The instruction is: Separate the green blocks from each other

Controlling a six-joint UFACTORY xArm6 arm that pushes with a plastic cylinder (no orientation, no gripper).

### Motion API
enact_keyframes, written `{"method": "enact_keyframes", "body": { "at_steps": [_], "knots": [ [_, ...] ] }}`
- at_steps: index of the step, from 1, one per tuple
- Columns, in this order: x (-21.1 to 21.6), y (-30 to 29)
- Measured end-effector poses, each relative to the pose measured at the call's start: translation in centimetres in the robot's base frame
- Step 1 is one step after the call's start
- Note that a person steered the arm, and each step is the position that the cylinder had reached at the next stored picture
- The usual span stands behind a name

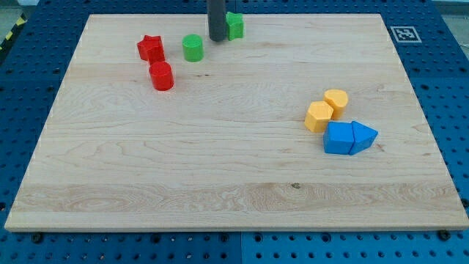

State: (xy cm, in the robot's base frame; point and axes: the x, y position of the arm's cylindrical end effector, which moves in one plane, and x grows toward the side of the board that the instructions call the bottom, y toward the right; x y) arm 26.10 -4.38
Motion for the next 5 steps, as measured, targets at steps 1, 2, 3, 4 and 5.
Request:
{"method": "enact_keyframes", "body": {
  "at_steps": [1,2,3,4,5],
  "knots": [
    [0.7,-2.6],
    [1.9,-3.3],
    [4.8,-3.4],
    [6.8,-5.1],
    [8.0,-3.8]
  ]
}}
